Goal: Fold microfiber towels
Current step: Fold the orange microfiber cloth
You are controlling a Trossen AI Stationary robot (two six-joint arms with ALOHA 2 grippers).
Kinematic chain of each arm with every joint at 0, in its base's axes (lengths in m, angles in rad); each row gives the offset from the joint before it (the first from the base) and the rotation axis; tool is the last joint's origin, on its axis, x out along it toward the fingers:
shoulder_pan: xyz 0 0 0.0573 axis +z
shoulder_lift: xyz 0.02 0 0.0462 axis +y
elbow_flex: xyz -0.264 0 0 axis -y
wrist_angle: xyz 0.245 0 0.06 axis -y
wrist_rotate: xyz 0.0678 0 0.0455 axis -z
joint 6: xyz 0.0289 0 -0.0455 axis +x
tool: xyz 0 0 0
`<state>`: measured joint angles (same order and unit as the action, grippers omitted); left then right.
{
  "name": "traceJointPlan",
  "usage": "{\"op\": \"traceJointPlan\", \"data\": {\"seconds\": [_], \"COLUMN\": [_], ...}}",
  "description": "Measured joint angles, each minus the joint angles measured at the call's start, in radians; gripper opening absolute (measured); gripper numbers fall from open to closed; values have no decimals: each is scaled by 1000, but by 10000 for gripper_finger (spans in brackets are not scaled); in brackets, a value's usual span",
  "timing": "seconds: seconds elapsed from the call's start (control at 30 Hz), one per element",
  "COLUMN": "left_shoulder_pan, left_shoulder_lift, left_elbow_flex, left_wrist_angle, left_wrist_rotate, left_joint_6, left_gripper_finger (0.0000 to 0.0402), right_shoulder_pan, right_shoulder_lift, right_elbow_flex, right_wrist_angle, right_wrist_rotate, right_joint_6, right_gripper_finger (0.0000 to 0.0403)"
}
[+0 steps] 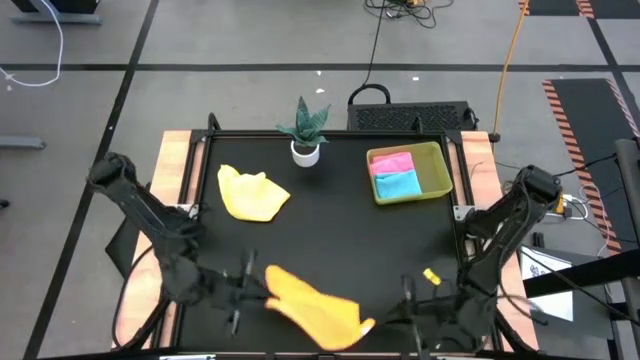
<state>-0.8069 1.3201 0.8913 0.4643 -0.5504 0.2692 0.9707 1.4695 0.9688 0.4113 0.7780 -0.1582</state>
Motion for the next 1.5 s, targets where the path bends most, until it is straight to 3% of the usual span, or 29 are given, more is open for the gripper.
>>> {"op": "traceJointPlan", "data": {"seconds": [0.1, 0.27, 0.37, 0.5, 0.6, 0.7, 0.8, 0.87, 0.97, 1.03, 1.1, 1.17, 1.23, 1.4, 1.5], "left_shoulder_pan": [14, 111, 223, 398, 488, 531, 539, 537, 537, 531, 500, 449, 393, 279, 230], "left_shoulder_lift": [-76, -165, -196, -228, -266, -318, -370, -396, -389, -354, -292, -200, -85, 199, 296], "left_elbow_flex": [0, 0, 0, 0, 0, 1, 1, 1, -10, -56, -148, -275, -393, -536, -519], "left_wrist_angle": [-65, -232, -267, -163, -22, 29, -54, -192, -421, -515, -518, -399, -186, 343, 431], "left_wrist_rotate": [-116, -372, -401, -308, -162, -23, 75, 155, 313, 428, 512, 524, 509, 498, 498], "left_joint_6": [12, 39, 68, 218, 428, 563, 500, 393, 189, 48, -80, -194, -269, -381, -430], "left_gripper_finger": [5, 6, 4, 4, 3, 6, 3, 4, 5, 3, 3, 4, 4, 4, 4], "right_shoulder_pan": [-5, -89, -185, -329, -399, -399, -319, -259, -184, -155, -146, -145, -139, -139, -139], "right_shoulder_lift": [-33, -99, -145, -205, -259, -299, -327, -332, -315, -296, -274, -232, -153, 39, 98], "right_elbow_flex": [0, -8, -32, -43, -43, -42, -42, -42, -60, -100, -171, -260, -356, -447, -418], "right_wrist_angle": [93, 77, 79, 102, 263, 388, 344, 250, 18, -132, -194, -148, -2, 391, 421], "right_wrist_rotate": [142, 370, 431, 434, 431, 395, 407, 455, 451, 345, 134, -105, -251, -381, -467], "right_joint_6": [-123, -265, -354, -551, -759, -911, -940, -858, -568, -284, 8, 260, 414, 578, 638], "right_gripper_finger": [0, 0, 0, 0, 0, 0, 0, 0, 0, 0, 0, 0, 0, 0, 0]}}
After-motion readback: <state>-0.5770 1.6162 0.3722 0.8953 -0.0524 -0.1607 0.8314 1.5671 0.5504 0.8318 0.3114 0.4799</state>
